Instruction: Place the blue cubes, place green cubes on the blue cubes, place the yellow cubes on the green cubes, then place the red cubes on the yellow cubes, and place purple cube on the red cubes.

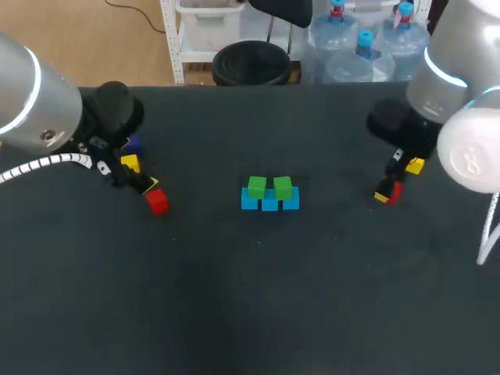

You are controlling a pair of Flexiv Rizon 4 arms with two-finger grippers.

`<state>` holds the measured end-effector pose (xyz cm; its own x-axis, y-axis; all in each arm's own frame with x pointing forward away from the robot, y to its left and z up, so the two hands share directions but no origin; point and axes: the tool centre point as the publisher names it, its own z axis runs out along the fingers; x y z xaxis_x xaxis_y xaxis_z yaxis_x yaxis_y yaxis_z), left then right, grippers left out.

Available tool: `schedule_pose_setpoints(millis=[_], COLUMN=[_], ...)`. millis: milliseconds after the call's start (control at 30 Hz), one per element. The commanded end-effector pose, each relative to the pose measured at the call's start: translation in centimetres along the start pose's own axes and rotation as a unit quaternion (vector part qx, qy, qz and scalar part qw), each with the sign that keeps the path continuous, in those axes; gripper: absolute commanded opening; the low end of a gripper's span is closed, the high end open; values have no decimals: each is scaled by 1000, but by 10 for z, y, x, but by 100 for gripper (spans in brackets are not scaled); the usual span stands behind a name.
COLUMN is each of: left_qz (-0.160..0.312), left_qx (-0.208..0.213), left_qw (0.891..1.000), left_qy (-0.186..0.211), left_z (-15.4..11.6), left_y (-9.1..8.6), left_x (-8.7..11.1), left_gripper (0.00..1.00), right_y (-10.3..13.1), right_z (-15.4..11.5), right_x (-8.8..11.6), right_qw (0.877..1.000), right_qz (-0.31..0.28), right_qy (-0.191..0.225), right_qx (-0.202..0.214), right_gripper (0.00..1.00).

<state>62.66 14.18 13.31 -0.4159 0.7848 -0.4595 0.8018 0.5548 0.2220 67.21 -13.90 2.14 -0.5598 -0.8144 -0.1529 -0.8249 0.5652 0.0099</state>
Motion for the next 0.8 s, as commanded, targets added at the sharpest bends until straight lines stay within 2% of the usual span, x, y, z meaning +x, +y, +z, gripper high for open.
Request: schedule_pose_setpoints(millis=[33,433,667,733,767,800], left_qz=[1,1,1,1,1,1], left_qx=[2,2,2,2,2,2], left_qw=[1000,1000,1000,1000,1000,1000], left_qy=[-2,-2,-2,-2,-2,-2], left_z=[0,0,0,0,0,0], left_y=[1,1,1,1,1,1], left_x=[1,1,1,1,1,1], left_gripper=[100,100,100,100,100,100], right_y=[-7,-9,-8,-8,-8,-8], right_z=[5,16,21,21,21,21], right_x=[-5,3,6,6,6,6], right_qw=[1000,998,998,998,998,998], right_qz=[6,17,20,21,21,21], right_qy=[13,32,39,42,43,43], right_qx=[-20,-42,-46,-45,-45,-46], right_gripper=[100,92,92,84,69,60])
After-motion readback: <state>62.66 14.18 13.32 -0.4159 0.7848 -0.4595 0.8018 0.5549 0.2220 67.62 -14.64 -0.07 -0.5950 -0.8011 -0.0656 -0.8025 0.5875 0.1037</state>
